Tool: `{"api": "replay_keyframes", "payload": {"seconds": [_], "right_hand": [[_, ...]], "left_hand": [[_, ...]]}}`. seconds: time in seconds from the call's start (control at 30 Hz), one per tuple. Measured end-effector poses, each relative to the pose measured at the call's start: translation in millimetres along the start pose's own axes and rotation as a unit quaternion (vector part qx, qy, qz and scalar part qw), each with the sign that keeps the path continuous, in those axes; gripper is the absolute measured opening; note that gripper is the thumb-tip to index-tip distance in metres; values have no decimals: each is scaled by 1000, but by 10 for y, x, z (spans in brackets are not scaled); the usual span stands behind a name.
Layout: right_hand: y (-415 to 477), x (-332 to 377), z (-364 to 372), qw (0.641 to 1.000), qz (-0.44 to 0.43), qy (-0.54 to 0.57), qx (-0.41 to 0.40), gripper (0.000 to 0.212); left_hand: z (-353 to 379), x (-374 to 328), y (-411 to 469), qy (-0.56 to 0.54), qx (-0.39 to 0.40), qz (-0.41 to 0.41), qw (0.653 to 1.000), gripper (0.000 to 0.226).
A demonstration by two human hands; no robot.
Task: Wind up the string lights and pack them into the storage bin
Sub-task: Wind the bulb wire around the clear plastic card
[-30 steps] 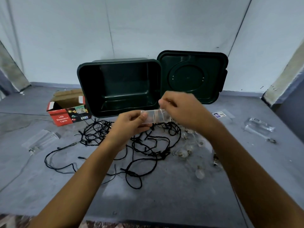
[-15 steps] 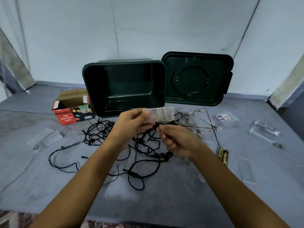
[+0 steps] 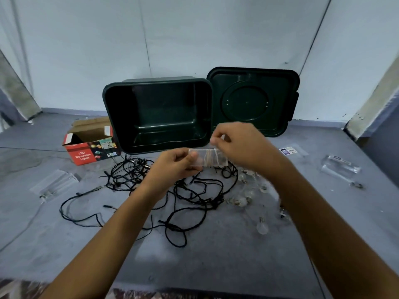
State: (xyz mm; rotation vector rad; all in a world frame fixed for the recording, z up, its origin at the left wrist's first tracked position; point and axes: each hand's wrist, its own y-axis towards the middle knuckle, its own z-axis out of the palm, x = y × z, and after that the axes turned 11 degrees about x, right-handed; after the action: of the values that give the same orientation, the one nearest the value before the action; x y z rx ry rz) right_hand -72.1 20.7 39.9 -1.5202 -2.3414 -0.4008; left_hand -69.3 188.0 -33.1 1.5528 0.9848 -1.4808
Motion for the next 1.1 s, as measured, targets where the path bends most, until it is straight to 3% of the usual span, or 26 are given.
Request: {"api": "replay_keyframes", "payload": {"seconds": [0.1, 0.17, 0.3, 0.4, 0.5, 0.57, 0.67, 0.73, 0.97, 1.03, 1.1], "right_hand": [[222, -308, -93, 981, 8, 160, 110, 9], [255, -498, 10, 920, 22, 349, 178, 8], [207, -650, 456, 776, 76, 601, 176, 19], [34, -491, 735, 722, 120, 666, 142, 16], [-253, -197, 835, 765, 146, 619, 100, 16], [-466, 9, 838, 819, 146, 550, 81, 23], [-733, 295, 754, 923, 78, 375, 43, 27], [-786, 380, 628, 965, 27, 259, 13, 26], [-204, 116, 73, 995, -19, 91, -46, 25], [-1, -66, -9, 991, 4, 135, -10, 25], [149, -271, 21, 963, 44, 260, 53, 23]], "left_hand": [[29, -29, -46, -4, 21, 0, 1000, 20], [47, -43, -74, -12, 27, 4, 1000, 20], [48, -57, -97, -36, 12, 9, 999, 19], [18, -63, -73, -50, -17, 11, 999, 18], [-17, -68, -35, -60, -54, 5, 997, 18], [-45, -71, -2, -50, -75, 4, 996, 17], [-65, -82, 24, -42, -86, 8, 995, 19], [-53, -85, 21, -41, -76, 5, 996, 19], [17, -28, -59, 4, -21, -6, 1000, 22], [40, -31, -99, -4, 3, -6, 1000, 22], [56, -44, -133, -18, 16, 0, 1000, 23]]}}
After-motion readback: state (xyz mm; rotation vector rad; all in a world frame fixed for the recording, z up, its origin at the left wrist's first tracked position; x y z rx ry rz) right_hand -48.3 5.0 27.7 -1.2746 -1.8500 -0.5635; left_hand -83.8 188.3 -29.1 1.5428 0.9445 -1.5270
